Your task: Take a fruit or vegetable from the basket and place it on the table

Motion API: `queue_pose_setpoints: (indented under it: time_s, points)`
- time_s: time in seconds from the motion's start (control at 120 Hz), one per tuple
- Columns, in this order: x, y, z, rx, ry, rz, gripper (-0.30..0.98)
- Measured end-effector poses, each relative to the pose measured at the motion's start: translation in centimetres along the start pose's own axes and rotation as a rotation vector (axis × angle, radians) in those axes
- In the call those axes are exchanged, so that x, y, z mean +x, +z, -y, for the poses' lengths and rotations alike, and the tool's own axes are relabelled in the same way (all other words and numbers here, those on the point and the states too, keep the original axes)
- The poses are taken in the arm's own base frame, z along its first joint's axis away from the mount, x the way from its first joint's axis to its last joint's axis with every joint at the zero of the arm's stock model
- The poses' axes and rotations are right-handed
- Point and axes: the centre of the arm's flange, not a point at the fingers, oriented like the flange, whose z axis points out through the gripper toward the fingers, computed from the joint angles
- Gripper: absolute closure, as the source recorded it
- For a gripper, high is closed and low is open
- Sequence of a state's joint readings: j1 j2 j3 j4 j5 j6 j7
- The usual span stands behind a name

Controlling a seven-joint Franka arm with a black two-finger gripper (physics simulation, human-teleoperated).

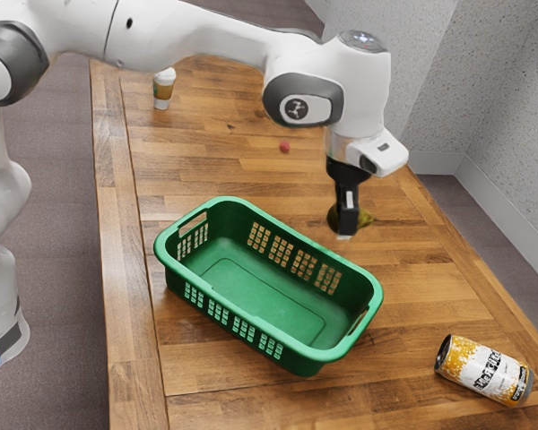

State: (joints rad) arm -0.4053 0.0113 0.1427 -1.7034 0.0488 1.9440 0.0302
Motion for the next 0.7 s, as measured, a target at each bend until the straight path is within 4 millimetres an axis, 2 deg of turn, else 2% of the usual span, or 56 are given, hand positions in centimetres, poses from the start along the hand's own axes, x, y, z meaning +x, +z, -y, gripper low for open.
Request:
queue_pose_setpoints:
  time_s: [0.1, 0.225, 0.283, 0.517, 0.592, 0.7]
  points:
    - [1.4, 0.4, 3.0, 0.026, -0.033, 0.011, 0.37]
    - [2.0, 2.2, 11.6, 0.076, -0.149, 0.043, 0.37]
    - [1.9, 3.1, 13.9, 0.087, -0.176, 0.06, 0.38]
    - [2.0, 5.3, 15.4, 0.089, -0.173, 0.1, 0.37]
    - [1.9, 5.4, 15.4, 0.084, -0.167, 0.103, 0.21]
    - [1.9, 5.3, 15.3, 0.077, -0.156, 0.104, 0.1]
